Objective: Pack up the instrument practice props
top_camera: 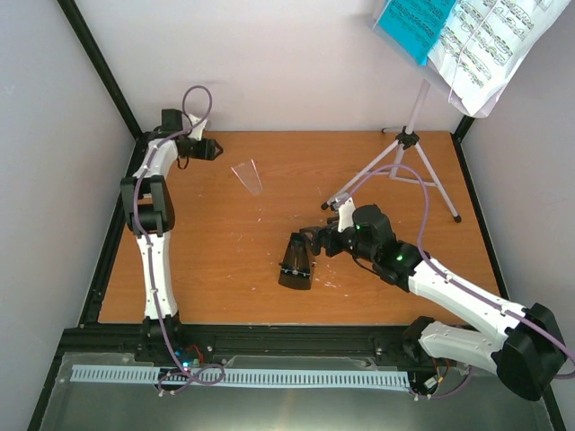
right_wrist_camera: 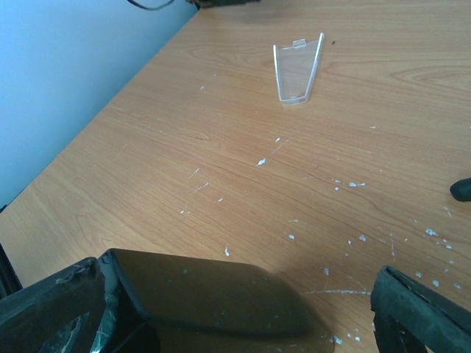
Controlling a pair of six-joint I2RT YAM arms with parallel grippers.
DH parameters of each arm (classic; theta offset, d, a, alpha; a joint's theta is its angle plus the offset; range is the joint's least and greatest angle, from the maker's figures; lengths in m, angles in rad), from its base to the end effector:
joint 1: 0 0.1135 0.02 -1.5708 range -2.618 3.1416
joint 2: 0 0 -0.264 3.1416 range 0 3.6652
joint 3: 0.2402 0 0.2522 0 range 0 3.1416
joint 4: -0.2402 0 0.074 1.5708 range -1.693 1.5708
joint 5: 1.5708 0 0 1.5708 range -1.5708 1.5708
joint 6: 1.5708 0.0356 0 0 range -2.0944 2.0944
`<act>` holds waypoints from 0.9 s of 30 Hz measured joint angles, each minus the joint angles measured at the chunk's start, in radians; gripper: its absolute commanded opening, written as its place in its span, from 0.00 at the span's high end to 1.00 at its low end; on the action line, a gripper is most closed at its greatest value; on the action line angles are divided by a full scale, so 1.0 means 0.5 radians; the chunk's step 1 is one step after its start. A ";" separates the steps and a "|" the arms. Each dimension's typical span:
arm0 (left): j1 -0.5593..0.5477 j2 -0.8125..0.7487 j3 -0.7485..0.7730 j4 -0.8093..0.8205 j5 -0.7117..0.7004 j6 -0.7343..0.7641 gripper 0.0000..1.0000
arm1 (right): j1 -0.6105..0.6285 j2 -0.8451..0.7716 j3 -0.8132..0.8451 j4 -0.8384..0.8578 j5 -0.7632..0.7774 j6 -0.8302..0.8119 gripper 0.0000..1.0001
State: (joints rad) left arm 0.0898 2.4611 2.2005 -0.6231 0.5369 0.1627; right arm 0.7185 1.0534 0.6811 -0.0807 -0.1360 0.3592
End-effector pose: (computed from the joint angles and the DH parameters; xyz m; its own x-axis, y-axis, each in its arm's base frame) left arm 0.5431 0.0306 0.1936 -0.7199 0.0749 -0.6900 0.3675 0.8845 -0.2875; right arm 0.1757 0.1601 0.2619 -0.5700 -0.0357 -0.8209 -0.5806 0.7244 0.3716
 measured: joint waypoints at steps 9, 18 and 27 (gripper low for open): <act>0.000 0.222 0.098 -0.001 -0.047 0.179 0.37 | 0.000 0.050 0.021 -0.011 0.021 0.037 0.04; 0.000 0.279 0.227 0.101 -0.011 0.449 0.39 | 0.000 0.079 0.040 -0.013 0.031 0.067 0.04; 0.000 0.299 0.204 0.073 0.107 0.612 0.41 | 0.000 0.182 0.093 0.013 0.020 0.090 0.05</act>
State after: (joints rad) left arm 0.0898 2.6106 2.3028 -0.5865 0.5903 0.4686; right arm 0.7185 1.1446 0.7277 -0.0742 -0.1261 0.4042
